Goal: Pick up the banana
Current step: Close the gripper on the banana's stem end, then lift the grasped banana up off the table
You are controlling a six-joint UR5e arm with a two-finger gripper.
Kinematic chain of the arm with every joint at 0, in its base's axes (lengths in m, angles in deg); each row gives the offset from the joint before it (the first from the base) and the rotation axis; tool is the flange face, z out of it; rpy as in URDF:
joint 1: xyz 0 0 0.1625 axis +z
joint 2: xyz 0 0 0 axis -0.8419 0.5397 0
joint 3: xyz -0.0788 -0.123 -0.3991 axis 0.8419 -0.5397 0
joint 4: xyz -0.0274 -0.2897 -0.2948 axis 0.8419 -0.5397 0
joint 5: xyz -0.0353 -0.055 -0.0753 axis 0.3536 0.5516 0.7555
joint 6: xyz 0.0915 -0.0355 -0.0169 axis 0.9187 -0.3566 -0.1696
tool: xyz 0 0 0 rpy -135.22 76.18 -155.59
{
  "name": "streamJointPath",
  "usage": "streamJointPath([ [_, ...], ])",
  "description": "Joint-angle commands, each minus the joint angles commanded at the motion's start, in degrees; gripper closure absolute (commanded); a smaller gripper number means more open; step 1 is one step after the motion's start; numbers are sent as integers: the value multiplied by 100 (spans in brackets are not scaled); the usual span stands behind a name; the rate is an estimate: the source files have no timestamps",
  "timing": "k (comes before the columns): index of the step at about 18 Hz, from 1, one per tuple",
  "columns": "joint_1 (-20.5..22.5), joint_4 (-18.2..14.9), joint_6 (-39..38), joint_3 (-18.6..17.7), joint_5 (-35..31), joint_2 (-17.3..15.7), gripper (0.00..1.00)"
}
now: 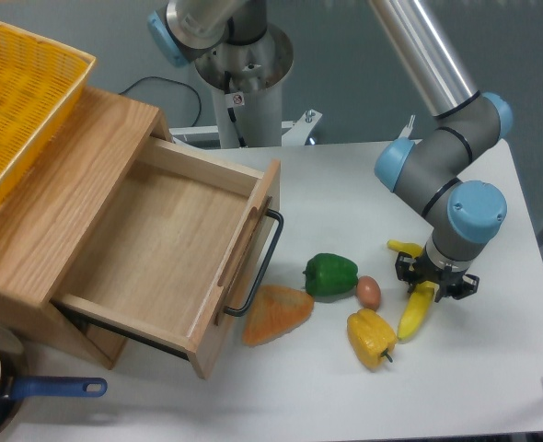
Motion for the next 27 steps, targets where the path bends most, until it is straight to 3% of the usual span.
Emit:
streamJointPath([
  [8,9,-96,0,35,-26,-263,63],
  [13,-17,-535,9,44,-18,-614,63],
  [27,-747,-1010,-17,-9,18,-1608,63],
])
